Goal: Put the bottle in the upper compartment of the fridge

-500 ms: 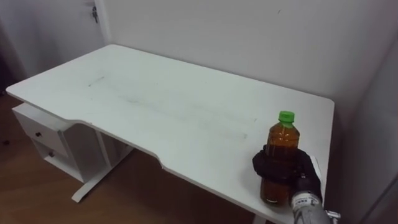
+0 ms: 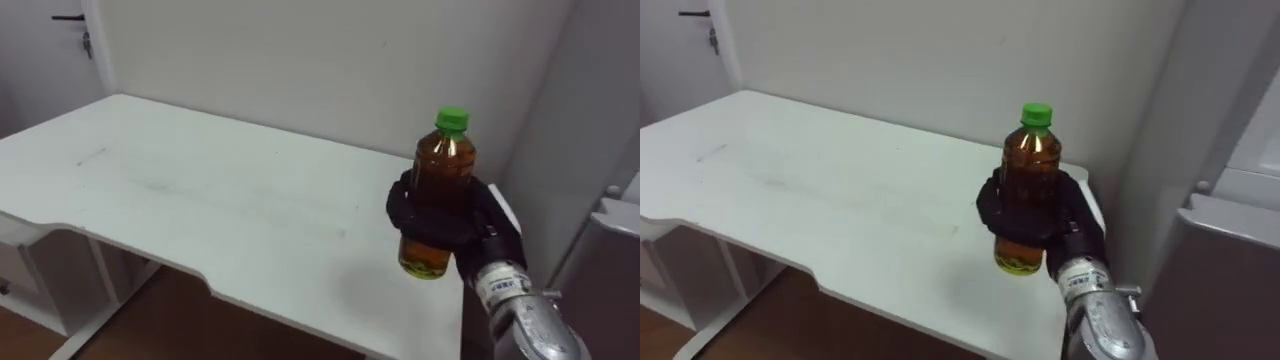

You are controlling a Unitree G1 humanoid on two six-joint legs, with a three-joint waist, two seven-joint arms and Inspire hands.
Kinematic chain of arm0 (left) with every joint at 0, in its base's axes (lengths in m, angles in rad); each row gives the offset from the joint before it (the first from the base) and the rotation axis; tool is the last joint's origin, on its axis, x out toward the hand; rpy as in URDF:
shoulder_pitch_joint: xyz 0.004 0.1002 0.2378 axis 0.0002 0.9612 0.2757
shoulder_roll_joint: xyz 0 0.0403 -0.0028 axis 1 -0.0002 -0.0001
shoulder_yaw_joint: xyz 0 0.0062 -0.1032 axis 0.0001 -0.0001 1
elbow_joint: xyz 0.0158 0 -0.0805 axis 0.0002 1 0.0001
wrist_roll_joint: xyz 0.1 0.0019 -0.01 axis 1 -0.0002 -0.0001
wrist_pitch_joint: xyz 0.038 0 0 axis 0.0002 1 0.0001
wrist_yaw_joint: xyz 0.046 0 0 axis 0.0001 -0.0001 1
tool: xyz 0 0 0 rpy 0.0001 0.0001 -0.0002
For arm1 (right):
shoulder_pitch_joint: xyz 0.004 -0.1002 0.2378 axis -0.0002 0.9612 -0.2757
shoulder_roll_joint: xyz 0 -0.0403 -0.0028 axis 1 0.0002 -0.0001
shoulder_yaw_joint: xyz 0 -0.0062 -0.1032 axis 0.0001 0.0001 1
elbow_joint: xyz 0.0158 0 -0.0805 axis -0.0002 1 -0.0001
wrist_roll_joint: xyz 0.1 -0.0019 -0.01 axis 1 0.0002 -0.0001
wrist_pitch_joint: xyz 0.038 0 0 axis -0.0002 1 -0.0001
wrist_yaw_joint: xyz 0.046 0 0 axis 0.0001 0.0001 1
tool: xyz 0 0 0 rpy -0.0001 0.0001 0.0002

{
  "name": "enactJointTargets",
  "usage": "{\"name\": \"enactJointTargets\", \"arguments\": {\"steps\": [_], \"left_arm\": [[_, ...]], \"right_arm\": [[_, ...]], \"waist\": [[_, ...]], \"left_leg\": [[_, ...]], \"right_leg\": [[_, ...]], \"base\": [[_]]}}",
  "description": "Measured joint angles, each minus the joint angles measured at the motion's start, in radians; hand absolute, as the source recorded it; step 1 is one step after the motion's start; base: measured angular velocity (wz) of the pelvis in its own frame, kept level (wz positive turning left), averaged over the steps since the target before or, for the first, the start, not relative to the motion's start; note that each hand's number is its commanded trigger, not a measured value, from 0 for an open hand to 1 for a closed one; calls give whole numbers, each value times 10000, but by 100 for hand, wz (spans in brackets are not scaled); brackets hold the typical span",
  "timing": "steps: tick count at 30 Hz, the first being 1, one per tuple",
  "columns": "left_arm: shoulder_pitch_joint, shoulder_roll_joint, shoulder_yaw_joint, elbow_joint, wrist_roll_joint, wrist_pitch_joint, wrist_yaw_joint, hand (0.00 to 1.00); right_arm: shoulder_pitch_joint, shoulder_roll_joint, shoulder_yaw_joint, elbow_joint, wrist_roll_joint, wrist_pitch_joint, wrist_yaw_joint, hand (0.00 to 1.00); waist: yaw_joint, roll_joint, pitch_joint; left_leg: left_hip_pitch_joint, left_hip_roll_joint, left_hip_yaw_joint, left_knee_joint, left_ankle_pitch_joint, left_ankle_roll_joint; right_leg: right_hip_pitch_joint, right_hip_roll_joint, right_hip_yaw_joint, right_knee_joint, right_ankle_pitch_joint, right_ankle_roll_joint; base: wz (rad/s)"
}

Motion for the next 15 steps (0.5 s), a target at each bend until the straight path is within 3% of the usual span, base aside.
{"name": "enactJointTargets", "arguments": {"steps": [4,8,10,15], "left_arm": [[-9,-9,369,82,-90,-92,114,0],[70,-5,682,471,-72,-161,408,0],[231,-7,811,579,-67,-158,470,0],[360,-32,1038,628,-60,-158,458,0]], "right_arm": [[479,-266,-409,-1384,-102,154,105,100],[599,-444,-646,-2207,-396,155,125,100],[599,-490,-1260,-2285,-394,154,110,100],[601,-624,-2334,-2343,-369,154,-10,100]], "waist": [[-211,9,-37],[-507,26,-156],[-611,51,-197],[-814,101,-195]], "left_leg": [[157,111,291,-59,-15,-16],[407,124,399,-124,-22,-19],[668,137,433,-184,-29,-19],[778,183,473,-209,-78,-54]], "right_leg": [[-25,91,307,-6,90,-48],[156,98,357,-23,102,-47],[429,156,444,-184,163,-32],[437,207,592,-182,194,-67]], "base": [[-24],[-9],[-8],[-10]]}}
